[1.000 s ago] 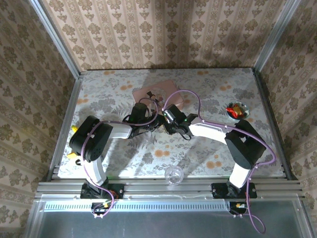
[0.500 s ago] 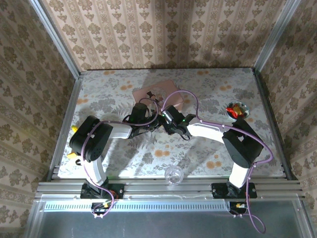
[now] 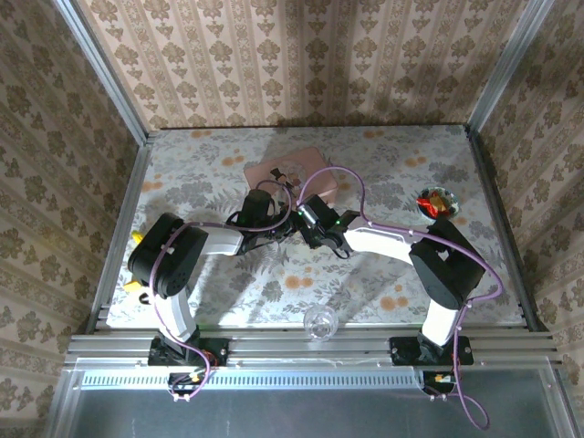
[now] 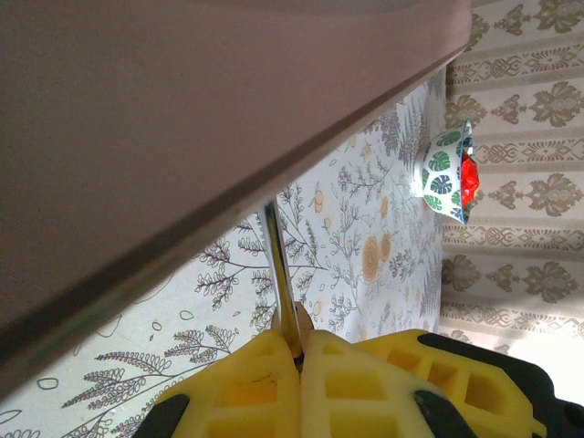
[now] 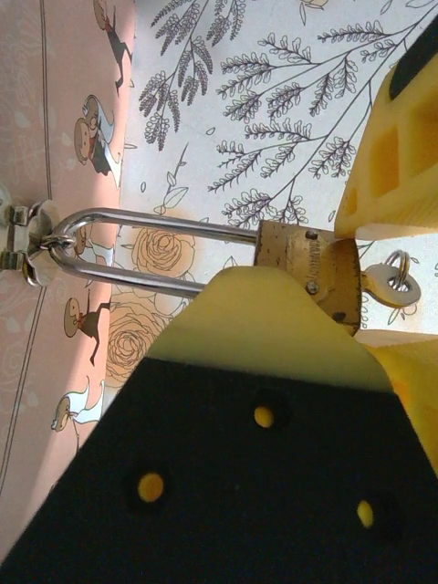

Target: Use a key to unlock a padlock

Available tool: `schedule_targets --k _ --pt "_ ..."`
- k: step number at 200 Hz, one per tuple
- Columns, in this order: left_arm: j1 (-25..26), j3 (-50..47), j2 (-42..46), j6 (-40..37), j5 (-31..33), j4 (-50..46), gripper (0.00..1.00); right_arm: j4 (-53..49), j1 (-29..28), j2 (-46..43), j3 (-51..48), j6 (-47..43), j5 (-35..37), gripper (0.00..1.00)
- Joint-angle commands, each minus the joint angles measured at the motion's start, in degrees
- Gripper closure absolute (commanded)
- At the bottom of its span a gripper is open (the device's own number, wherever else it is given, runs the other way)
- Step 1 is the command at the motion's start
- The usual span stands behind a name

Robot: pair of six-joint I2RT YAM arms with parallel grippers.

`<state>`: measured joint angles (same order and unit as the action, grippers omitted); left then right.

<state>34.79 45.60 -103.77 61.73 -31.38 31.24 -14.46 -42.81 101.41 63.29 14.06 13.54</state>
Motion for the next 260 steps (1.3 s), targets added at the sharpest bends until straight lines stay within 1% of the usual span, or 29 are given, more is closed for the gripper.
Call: schedule_targets --k 1,36,142,166,193,212,228,260 --pt "0.02 -1.66 -0.65 3.73 -1.85 -6.99 1.0 -3.12 0.37 -1.47 -1.15 1.14 3.74 0.73" --pt "-0.06 -1.57 -0.75 3.85 -1.99 -6.9 1.0 -3.55 0.38 -1.01 -1.06 1.88 4.41 0.69" --pt "-0.17 -1.04 -0.47 3.77 -1.88 -7.42 1.0 -4.99 0.36 -1.23 -1.87 1.77 4.96 0.7" --pt "-0.16 -0.96 -0.47 3.66 -1.87 -7.54 1.0 -4.85 0.38 -1.69 -2.41 1.55 4.61 0.77" --pt "-0.13 -0.87 -0.47 3.7 -1.85 -7.56 1.0 -4.13 0.45 -2.17 -3.05 1.79 4.56 0.82" --pt "-0.09 -0.96 -0.47 3.67 -1.92 -7.58 1.0 -3.4 0.7 -2.26 -3.41 1.93 4.06 0.88" --pt "-0.07 -1.09 -0.38 3.66 -1.87 -7.6 1.0 -2.16 1.64 -2.1 -3.6 2.1 1.77 0.9" --pt "-0.07 -1.3 -0.21 3.61 -1.85 -7.52 1.0 1.19 4.78 -1.73 -4.28 2.75 -6.16 0.96"
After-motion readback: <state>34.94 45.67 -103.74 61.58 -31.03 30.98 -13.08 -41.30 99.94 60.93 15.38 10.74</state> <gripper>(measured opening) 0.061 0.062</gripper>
